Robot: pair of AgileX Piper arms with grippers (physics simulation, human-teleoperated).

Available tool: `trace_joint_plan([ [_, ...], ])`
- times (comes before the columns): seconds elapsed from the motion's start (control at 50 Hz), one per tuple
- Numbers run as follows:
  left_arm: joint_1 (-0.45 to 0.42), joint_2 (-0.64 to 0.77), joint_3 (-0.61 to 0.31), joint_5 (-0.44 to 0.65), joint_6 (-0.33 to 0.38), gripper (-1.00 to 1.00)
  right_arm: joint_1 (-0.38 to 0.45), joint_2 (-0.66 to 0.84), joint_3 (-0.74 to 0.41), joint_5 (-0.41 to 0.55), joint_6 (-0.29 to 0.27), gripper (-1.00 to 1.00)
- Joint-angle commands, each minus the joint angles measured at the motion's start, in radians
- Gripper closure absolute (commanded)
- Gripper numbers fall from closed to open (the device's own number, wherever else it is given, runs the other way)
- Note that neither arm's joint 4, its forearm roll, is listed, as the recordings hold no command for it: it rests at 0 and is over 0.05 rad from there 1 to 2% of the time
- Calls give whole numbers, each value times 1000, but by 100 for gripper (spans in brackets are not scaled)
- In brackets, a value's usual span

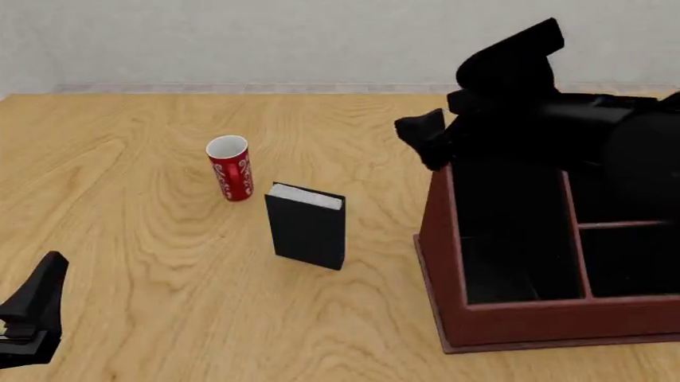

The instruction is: Pick up the book and place it in the left compartment of the caddy.

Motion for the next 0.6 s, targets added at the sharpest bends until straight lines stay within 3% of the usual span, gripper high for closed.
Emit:
trace_joint_plan([
  [0.02,0,0,0,0,0,-100,48,73,-71,52,4,-100],
  [0.6,0,0,0,0,0,-100,146,234,-171,134,33,-100],
])
